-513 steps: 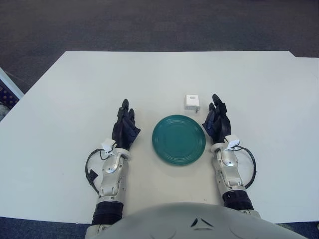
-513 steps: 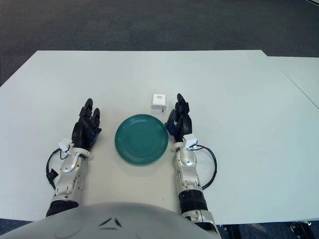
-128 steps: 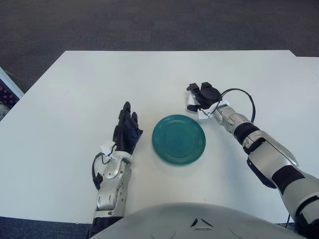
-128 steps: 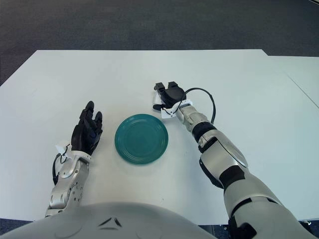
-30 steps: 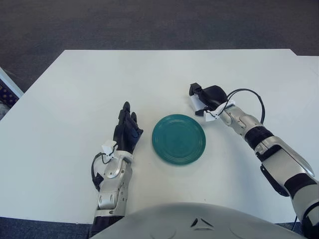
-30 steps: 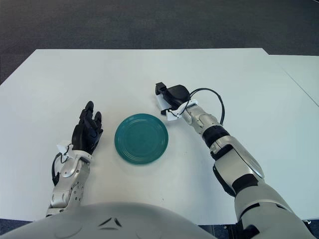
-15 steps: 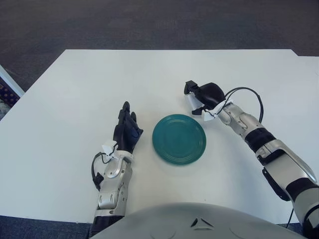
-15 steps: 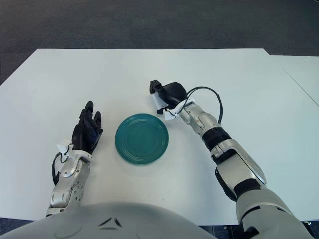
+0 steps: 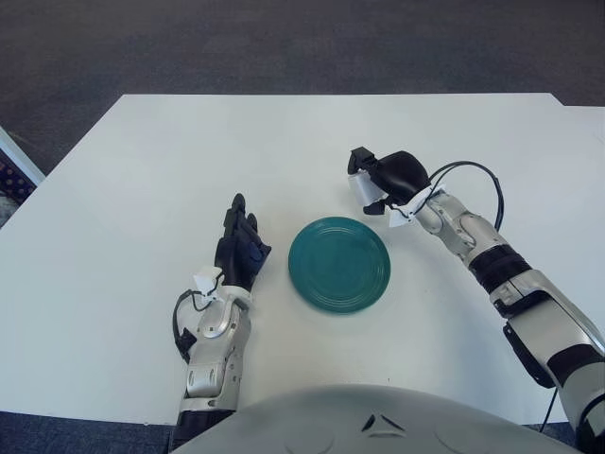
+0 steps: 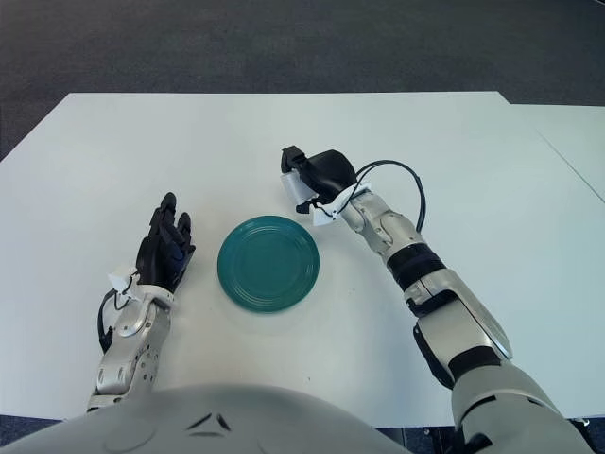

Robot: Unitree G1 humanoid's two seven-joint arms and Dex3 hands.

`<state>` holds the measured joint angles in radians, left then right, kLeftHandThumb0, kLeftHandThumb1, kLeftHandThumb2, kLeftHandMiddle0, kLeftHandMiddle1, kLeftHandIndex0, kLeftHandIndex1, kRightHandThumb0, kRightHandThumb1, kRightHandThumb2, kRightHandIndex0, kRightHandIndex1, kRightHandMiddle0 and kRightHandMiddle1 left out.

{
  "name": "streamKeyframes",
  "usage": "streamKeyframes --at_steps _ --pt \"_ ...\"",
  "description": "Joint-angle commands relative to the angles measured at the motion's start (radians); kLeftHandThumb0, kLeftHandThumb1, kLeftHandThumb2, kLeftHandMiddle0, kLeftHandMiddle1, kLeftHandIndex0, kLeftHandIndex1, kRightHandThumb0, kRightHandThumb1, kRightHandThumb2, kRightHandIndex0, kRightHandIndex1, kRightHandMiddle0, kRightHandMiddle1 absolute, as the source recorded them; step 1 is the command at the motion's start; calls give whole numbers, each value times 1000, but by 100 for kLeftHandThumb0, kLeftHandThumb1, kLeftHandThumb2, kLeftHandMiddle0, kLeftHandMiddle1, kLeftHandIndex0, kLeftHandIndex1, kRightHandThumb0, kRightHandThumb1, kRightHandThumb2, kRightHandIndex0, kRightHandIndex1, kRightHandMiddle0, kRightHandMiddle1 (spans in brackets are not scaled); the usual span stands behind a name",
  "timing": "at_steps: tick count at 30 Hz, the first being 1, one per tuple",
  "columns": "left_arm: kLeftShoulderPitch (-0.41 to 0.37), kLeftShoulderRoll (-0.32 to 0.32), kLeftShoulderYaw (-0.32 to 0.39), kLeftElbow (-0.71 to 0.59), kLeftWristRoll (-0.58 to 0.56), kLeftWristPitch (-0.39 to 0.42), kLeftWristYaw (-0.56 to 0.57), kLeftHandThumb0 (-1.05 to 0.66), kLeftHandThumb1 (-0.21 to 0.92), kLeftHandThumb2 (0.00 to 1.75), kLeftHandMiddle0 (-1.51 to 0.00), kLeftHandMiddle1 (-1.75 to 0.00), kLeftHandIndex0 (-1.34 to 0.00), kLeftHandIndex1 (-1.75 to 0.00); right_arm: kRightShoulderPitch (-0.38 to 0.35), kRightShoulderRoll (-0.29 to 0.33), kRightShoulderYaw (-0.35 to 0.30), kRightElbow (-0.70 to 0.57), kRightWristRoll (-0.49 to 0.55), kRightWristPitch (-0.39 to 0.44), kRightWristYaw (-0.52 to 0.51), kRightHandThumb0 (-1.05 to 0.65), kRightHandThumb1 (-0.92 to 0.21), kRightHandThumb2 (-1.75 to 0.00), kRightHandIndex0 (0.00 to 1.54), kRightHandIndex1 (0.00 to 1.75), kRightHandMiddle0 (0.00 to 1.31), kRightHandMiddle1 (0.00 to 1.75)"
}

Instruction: Put the charger into the plate.

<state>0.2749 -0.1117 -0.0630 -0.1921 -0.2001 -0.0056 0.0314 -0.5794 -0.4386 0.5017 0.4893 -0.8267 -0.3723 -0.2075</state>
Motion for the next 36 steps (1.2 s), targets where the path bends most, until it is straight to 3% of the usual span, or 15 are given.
streamKeyframes --at_steps 1,21,36 --pt "-10 -5 -4 0 11 4 -3 -105 92 108 0 0 0 0 14 -7 -22 -43 13 19 24 -47 -31 -131 115 175 61 175" --pt "-16 -16 24 26 -25 -26 -25 -105 92 105 0 0 0 0 106 -28 -99 -353 51 8 148 -47 -30 -133 117 175 61 175" --pt "-31 1 28 42 -2 -37 -40 -105 92 105 0 0 0 0 205 -15 -76 -530 59 -44 251 -47 -32 -131 113 175 60 175"
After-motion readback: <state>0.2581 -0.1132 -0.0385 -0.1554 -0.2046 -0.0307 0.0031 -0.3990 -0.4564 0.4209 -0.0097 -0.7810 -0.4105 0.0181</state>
